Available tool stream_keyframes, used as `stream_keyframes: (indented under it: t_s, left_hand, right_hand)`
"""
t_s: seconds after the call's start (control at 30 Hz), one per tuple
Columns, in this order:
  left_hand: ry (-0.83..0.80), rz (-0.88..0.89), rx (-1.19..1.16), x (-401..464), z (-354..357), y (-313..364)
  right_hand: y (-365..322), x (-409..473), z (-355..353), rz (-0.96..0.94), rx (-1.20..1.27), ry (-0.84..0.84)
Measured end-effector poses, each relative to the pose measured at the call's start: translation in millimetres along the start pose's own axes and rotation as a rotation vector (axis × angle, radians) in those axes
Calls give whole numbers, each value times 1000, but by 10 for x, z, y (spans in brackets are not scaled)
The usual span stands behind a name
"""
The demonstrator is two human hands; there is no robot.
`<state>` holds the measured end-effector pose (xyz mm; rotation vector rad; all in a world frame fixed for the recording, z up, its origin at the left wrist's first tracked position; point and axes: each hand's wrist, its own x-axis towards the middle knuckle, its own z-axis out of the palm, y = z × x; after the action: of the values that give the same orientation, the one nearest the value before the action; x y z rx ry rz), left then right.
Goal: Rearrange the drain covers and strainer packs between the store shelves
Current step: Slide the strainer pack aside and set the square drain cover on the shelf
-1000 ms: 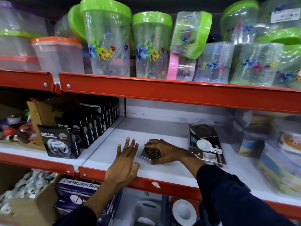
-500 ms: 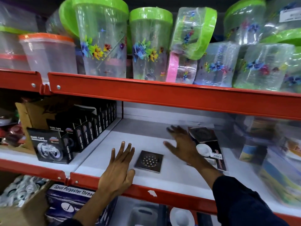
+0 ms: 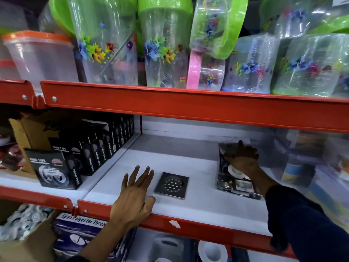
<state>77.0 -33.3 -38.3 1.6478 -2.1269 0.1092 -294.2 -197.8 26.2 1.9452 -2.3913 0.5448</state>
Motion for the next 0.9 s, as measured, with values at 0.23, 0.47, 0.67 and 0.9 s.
stream_keyframes:
  t_s: [0.23, 0.47, 0.67, 0.9]
  left_hand:
    - [10, -15, 8, -4, -18, 5]
    - [0, -21, 16, -21, -20, 14]
    - [-10, -38, 19, -14, -29, 32]
    - [-34, -30, 91, -19, -32, 7]
  right_hand:
    - [-577, -547, -65, -495, 395, -183]
    - [-1105, -1039, 330, -752, 252, -504]
    - [-1162, -1127, 411, -727, 246, -538]
    - [-1017, -1274, 270, -805, 113, -298]
